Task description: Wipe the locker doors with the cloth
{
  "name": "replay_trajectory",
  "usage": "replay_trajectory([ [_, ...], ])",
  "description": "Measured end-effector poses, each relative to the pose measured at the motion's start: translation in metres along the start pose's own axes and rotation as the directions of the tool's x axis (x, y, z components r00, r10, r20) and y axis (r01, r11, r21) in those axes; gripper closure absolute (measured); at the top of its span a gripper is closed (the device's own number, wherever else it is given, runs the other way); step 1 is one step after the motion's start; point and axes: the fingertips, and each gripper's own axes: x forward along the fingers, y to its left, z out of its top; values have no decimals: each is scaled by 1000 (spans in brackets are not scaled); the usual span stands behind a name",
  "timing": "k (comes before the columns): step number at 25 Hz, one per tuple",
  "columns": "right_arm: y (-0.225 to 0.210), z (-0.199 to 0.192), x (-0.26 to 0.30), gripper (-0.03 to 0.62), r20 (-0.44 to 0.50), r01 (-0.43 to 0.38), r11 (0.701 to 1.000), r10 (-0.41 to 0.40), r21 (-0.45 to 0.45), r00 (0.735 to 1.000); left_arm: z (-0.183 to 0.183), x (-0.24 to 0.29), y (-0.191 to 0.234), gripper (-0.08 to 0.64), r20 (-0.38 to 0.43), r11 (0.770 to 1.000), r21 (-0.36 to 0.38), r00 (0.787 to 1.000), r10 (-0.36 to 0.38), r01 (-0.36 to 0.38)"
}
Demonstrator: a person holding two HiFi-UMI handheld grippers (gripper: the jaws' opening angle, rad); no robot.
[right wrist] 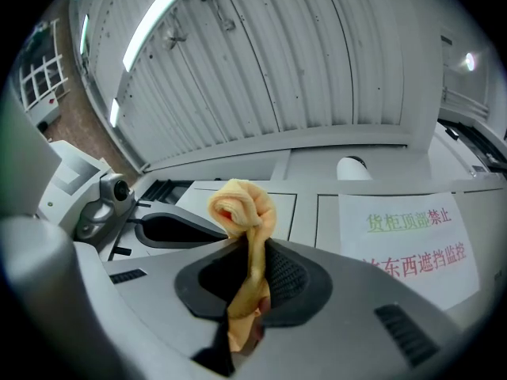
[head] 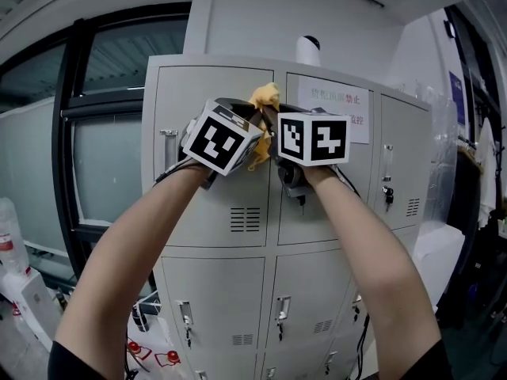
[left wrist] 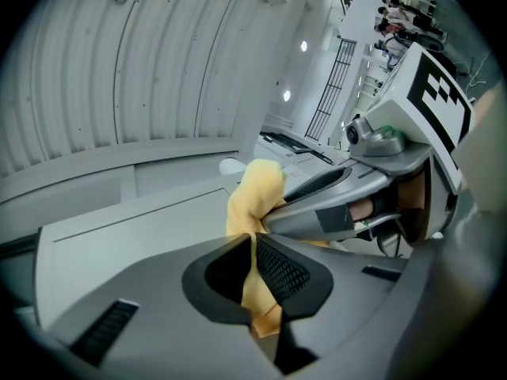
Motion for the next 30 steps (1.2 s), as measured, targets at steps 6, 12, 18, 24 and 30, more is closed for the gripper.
replay_trajectory([
  [6,48,11,7,522,4,-47,999,47,26,999,-12,-41,26,525,-37,1000,0,999,29,-29],
  [12,108,8,25,522,1,-119,991,119,65,993,-40,-87,58,525,-103,997,21,992,70,-68],
  [18,163,-3,41,522,-6,-185,978,187,97,982,-72,-129,83,525,-161,994,36,982,104,-99],
  [24,200,-20,54,522,-28,-216,970,220,112,975,-106,-152,97,525,-217,993,30,969,121,-117],
  [30,207,-47,65,522,-62,-206,973,213,108,975,-135,-151,93,525,-251,994,3,962,105,-108],
])
